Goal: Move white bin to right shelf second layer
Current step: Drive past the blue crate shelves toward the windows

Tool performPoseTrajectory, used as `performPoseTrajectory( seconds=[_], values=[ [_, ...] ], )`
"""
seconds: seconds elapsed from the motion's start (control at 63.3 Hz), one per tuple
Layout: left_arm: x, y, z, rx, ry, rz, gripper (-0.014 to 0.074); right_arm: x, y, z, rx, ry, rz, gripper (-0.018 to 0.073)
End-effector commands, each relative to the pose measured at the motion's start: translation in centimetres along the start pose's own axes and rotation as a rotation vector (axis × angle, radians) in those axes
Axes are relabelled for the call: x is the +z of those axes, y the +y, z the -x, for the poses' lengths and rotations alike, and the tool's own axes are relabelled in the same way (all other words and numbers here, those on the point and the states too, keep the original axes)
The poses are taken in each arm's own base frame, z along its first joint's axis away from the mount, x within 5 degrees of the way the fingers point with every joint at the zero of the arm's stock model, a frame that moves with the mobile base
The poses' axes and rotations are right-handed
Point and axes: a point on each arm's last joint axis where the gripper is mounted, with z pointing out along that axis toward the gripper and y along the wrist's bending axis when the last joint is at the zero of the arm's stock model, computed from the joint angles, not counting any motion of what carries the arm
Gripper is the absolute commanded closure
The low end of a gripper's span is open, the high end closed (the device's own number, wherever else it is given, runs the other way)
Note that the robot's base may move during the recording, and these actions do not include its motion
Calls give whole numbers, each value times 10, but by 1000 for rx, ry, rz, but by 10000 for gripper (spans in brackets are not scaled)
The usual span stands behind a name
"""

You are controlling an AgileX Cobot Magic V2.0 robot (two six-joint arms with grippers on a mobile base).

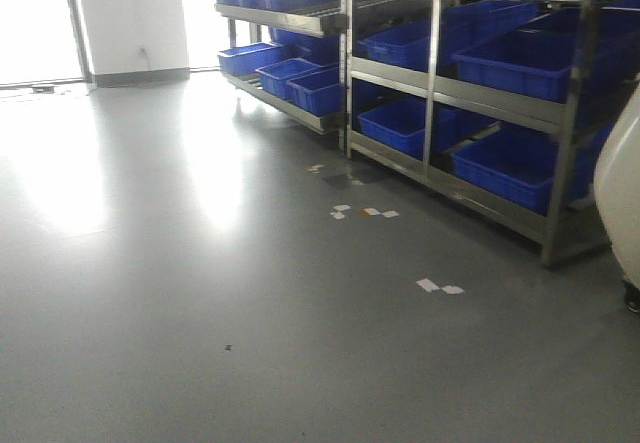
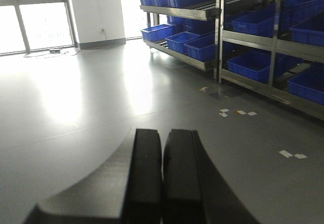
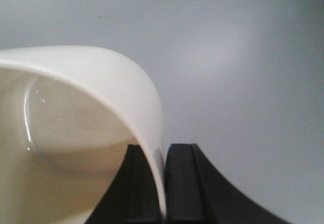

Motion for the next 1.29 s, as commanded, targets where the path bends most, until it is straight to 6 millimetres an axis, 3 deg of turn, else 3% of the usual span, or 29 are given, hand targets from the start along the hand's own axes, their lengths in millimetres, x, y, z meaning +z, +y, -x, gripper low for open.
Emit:
performPoseTrajectory(
  seconds=[0.0, 1.279],
  values=[
    [0, 0, -4, -9, -61, 4, 512, -7, 1, 12, -4, -99, 8, 505],
    [0, 0, -4, -9, -61, 4, 512, -7, 1, 12, -4, -99, 8, 505]
  ],
)
